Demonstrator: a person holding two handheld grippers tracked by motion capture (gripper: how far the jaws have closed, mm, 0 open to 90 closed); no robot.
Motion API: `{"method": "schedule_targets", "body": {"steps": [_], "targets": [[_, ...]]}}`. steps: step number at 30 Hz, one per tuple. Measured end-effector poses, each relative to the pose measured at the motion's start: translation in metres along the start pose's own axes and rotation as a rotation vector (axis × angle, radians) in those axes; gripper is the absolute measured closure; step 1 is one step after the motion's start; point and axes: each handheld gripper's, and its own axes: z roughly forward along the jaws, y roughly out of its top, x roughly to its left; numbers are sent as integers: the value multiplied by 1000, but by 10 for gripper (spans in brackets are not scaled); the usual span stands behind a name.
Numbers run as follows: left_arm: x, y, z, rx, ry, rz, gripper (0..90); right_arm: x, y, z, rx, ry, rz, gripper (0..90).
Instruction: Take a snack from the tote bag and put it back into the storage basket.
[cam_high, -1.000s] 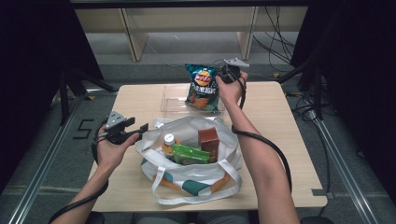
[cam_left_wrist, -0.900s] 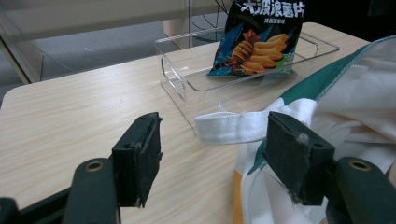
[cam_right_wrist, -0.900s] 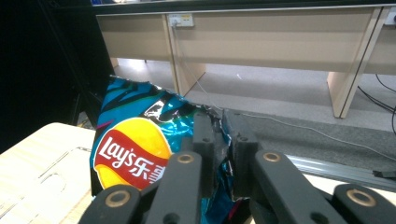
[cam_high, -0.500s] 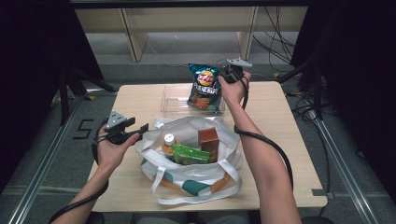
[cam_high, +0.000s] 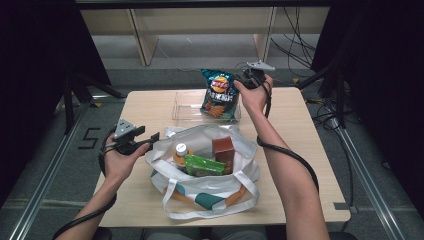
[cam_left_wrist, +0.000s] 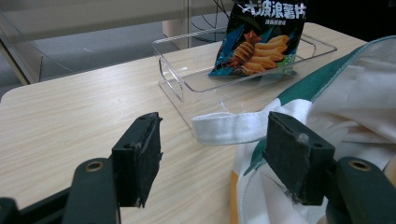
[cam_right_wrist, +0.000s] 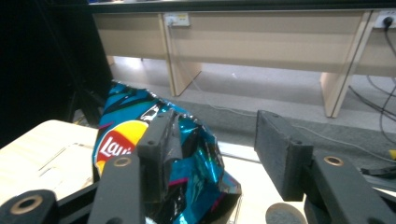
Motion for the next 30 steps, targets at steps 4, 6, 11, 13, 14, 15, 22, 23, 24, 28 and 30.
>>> {"method": "schedule_targets", "body": {"steps": [4, 6, 11, 13, 14, 15, 22, 23, 24, 28, 30], "targets": [[0, 1, -1, 0, 0, 1, 353, -1, 1, -7, 1, 14, 12, 469], [0, 1, -1, -1, 1, 2, 353, -2, 1, -10, 0, 24, 8, 464], [0, 1, -1, -1, 1, 3, 353, -1, 1, -18, 20, 31, 21, 447], [-1, 1, -1, -2, 0, 5, 353, -3, 0, -23, 12, 35, 4, 444], [0, 1, -1, -2, 0, 5, 353, -2, 0, -24, 5, 35, 3, 442], [0, 1, -1, -2, 0, 5, 353, -1, 0, -27, 11, 38, 14, 441], [-2, 1, -1, -4, 1, 5, 353, 2, -4, -47, 18, 72, -5, 434], [-2, 1, -1, -2, -1, 6, 353, 4, -5, -50, 20, 78, -1, 433], [-3, 1, -1, 1, 1, 8, 353, 3, -6, -52, 15, 83, -16, 433], [-3, 0, -1, 2, -1, 8, 352, 7, -10, -59, 10, 95, -11, 432], [-3, 0, -1, 3, 0, 11, 353, 9, -12, -64, 9, 112, 1, 432]]}}
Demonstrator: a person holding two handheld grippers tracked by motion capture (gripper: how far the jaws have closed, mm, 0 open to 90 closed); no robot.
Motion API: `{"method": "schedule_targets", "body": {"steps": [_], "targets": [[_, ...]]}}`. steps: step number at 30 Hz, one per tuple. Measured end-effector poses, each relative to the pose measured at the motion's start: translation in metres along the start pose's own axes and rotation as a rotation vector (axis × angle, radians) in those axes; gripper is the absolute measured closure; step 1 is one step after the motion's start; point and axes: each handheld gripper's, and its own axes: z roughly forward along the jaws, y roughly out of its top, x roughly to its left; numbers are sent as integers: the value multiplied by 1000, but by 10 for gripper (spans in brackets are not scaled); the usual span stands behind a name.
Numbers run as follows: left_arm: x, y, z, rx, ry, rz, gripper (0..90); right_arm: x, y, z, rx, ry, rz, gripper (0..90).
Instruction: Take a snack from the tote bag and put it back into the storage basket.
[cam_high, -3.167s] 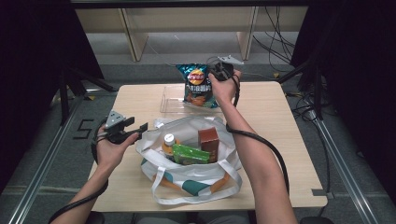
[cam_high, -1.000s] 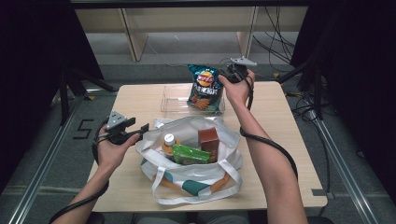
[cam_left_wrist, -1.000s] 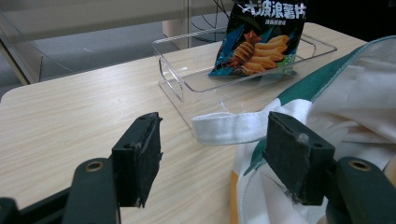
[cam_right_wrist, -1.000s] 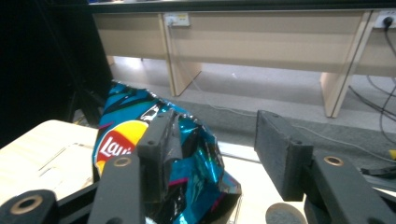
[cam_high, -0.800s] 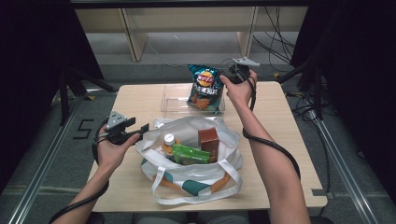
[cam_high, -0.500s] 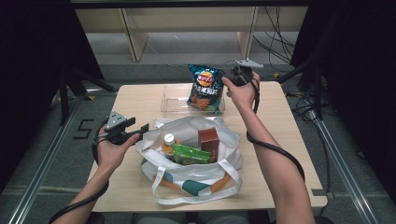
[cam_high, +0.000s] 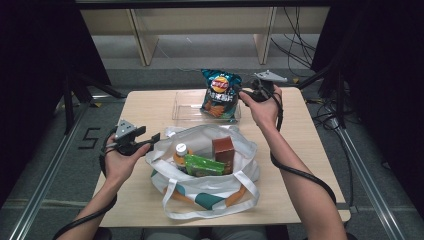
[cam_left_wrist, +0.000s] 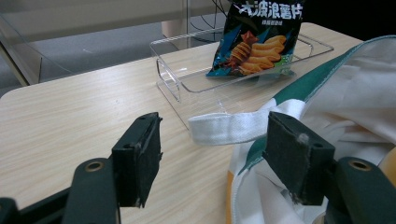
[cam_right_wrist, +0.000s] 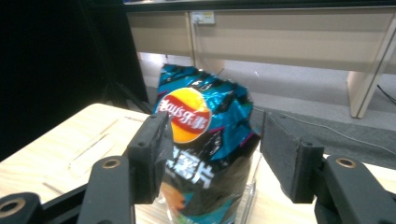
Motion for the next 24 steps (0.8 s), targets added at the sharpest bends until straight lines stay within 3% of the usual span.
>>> {"method": "schedule_targets", "body": {"steps": [3, 4, 6, 7, 14, 18, 24], "targets": [[0, 0, 0, -1, -2, -3, 353, 2, -3, -7, -1, 14, -32, 432], [0, 0, 0, -1, -2, -3, 353, 5, -5, -10, 5, 21, 0, 433], [-1, 0, 0, -4, -2, -6, 353, 5, -8, -13, 8, 27, -22, 434], [-1, 0, 0, -4, -3, -7, 353, 7, -9, -16, 11, 37, -5, 434], [-1, -1, -1, -5, -3, -12, 352, 9, -19, -28, 9, 53, -30, 438], [0, 0, -2, -6, 0, -12, 352, 14, -24, -38, 5, 71, -24, 440], [-1, -1, -2, -8, -1, -14, 352, 25, -30, -56, 13, 100, -54, 440]]}}
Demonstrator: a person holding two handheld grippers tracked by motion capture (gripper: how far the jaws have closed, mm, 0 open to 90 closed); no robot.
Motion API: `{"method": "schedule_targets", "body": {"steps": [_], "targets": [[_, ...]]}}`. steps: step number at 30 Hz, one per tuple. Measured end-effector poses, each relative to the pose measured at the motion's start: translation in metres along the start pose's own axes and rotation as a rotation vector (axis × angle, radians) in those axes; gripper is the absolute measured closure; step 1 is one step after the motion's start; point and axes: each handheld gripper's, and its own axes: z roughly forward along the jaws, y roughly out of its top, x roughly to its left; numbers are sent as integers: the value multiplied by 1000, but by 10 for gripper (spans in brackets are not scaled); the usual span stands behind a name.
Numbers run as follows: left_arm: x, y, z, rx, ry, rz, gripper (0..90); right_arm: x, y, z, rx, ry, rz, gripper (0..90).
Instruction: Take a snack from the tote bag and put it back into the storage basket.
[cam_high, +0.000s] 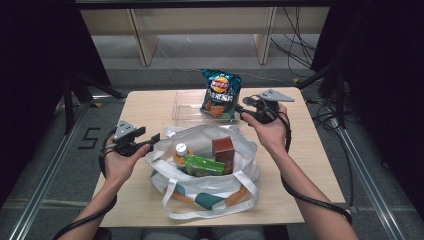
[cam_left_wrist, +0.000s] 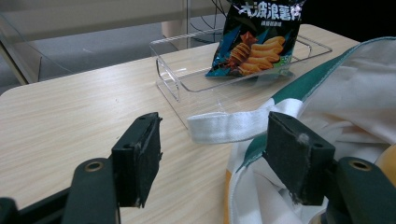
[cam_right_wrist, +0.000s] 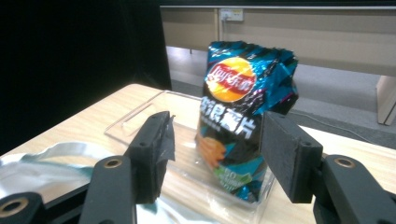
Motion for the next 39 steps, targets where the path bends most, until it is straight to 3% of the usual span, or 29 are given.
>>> {"method": "schedule_targets", "body": {"steps": [7, 10, 14, 15, 17, 18, 19, 26, 31, 33, 38, 39], "targets": [[0, 0, -1, 1, 1, 3, 351, 11, -6, -14, -4, 34, -2, 440], [0, -1, 0, 5, 4, 2, 352, 14, -5, -19, -14, 54, -29, 437], [0, 0, 0, 0, 0, 2, 352, 24, -6, -27, -23, 60, -23, 427], [0, 0, -1, 1, 0, 2, 352, 28, -6, -29, -13, 65, 2, 425], [0, 0, -1, 2, 2, 4, 352, 29, -7, -30, -20, 66, -40, 421], [0, 0, -1, 3, 3, 5, 352, 32, -8, -32, -6, 74, -8, 421], [0, 0, -1, -1, 5, 2, 352, 33, -8, -33, -11, 84, -22, 421], [-2, 2, -1, -4, 4, 4, 352, 53, -16, -46, -14, 107, 8, 401], [-3, 4, -4, -12, 2, 6, 352, 65, -22, -52, -1, 123, -11, 381], [-4, 5, -4, -12, 2, 9, 352, 71, -25, -55, -4, 131, 17, 369], [-4, 6, -4, -13, 2, 9, 351, 84, -28, -60, -2, 136, 6, 342], [-4, 6, -4, -15, 1, 8, 352, 84, -28, -59, -9, 134, -15, 334]]}}
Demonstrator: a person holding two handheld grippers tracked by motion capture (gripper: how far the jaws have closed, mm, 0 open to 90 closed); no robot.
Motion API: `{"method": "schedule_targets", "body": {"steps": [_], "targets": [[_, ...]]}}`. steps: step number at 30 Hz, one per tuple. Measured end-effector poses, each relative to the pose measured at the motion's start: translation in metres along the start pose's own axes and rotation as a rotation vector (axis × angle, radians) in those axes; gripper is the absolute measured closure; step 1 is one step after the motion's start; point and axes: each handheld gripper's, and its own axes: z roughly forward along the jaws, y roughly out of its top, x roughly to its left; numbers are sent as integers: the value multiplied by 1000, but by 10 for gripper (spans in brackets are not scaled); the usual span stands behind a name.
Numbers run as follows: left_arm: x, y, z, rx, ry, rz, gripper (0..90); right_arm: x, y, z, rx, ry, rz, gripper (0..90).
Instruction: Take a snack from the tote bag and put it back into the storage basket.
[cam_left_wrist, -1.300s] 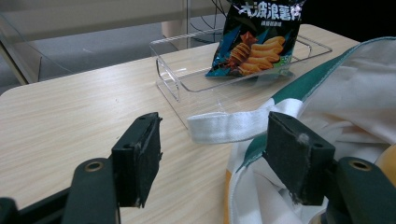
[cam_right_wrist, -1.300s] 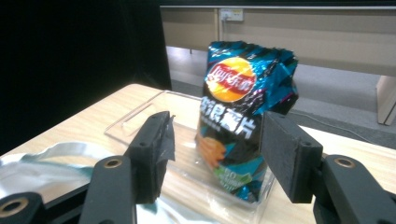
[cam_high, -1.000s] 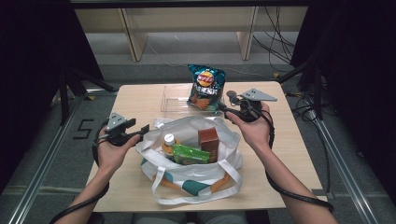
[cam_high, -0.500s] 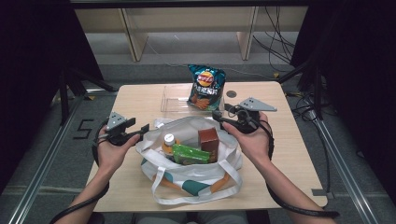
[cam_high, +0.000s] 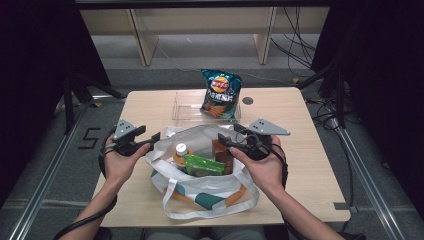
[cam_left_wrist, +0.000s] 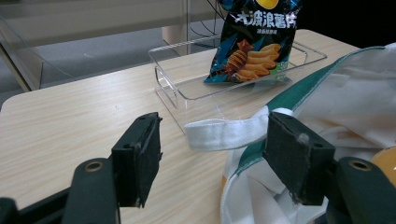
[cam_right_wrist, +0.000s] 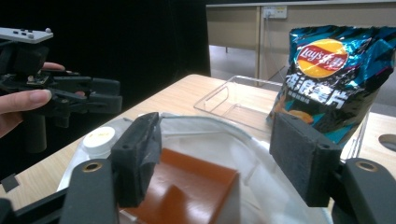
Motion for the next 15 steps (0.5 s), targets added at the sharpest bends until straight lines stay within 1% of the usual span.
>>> {"method": "schedule_targets", "body": {"steps": [1, 2, 3, 4, 5, 6, 7, 8, 9, 11, 12, 13, 15], "targets": [[0, 0, 0, 0, 1, 1, 352, 3, -1, 0, 4, 12, 19, 331], [0, 0, 0, -1, 1, 0, 352, 6, -2, -1, 12, 5, 45, 331], [0, 0, 0, -1, 2, 1, 352, 6, -2, 1, -3, 22, 28, 329], [1, 0, 0, 1, 4, 2, 351, 7, -2, 1, 6, 13, 27, 327], [1, 0, 0, 0, 3, 1, 351, 9, -3, 1, 1, 11, 31, 323], [1, 0, 0, 0, 3, 2, 351, 9, -4, 2, -2, 13, 21, 318], [1, 0, 0, 0, 4, 0, 352, 10, -5, 2, 7, 5, 24, 315], [1, 0, 0, -1, 5, -2, 351, 13, -5, 2, 16, 2, 44, 307], [1, 0, 0, -1, 6, -2, 351, 11, -7, 4, 10, 2, 29, 299], [1, 0, 0, 0, 5, 0, 351, 14, -9, 4, 28, 4, 40, 292], [1, 0, 0, 0, 5, 1, 351, 15, -10, 4, 23, -6, 32, 283], [1, 0, 0, 1, 6, 1, 351, 15, -11, 5, 31, -1, 20, 276], [2, 0, -1, 0, 9, 0, 351, 16, -12, 5, 33, -1, 21, 261]]}}
